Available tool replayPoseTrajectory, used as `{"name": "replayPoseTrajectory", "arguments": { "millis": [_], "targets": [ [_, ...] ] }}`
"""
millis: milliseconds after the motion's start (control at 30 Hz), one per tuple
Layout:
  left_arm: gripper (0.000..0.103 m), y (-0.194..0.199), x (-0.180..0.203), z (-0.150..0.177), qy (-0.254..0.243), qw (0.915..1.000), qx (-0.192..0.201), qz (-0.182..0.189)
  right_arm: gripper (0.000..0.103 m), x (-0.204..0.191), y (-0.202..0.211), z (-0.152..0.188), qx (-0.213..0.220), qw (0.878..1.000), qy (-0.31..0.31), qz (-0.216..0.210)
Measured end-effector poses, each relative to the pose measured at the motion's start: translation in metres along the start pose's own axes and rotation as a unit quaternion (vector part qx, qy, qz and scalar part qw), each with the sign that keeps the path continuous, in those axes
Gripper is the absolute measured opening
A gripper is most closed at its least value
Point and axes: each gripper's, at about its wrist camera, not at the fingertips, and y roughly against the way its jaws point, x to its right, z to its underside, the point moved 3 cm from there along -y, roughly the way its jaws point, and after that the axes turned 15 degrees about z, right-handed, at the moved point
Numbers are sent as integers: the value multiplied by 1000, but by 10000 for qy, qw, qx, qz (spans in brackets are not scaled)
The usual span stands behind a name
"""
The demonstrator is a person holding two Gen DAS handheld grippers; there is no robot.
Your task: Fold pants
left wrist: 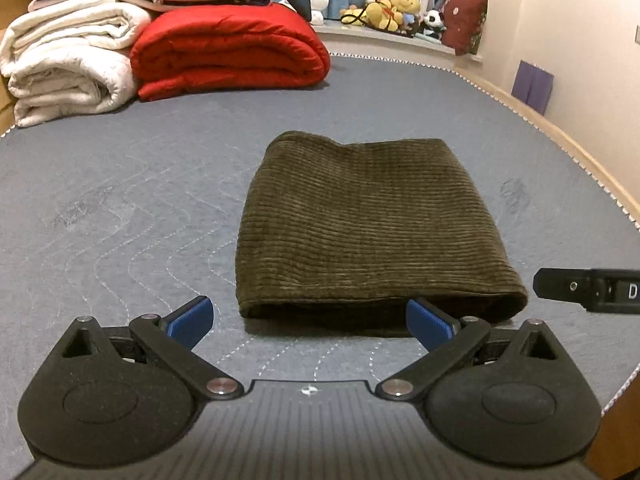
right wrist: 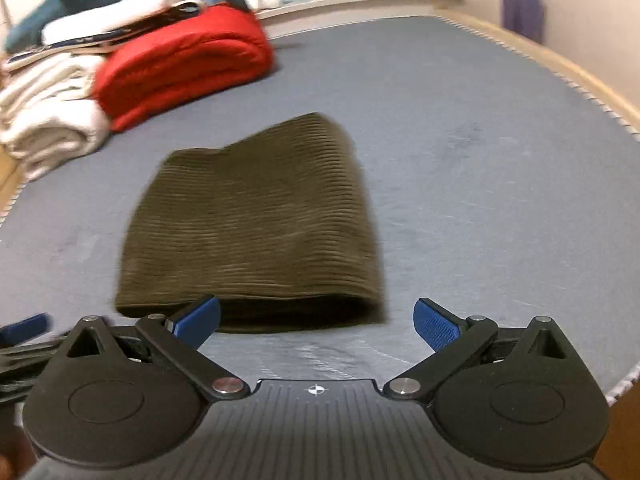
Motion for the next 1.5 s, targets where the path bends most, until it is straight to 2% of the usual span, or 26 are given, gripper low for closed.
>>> {"name": "replayPoseTrajectory", "arguments": {
  "millis": [100,233,433,1500],
  "targets": [
    [103,-11,-2,0,64,9999,-94,3,102,-12,-1,-2,149,9994,301,44],
    [103,-17,-4,-1,98,9998,-181,40,102,-20,-12,-4,58,9988,491,50],
    [103,-16,-3,0,142,9996,-228,133,102,-23,-16,0,-49,9985,536,61],
    [103,-6,2,6,17,9998,-181,106,102,-33,-2,7,146,9969,774,18]
  ]
}}
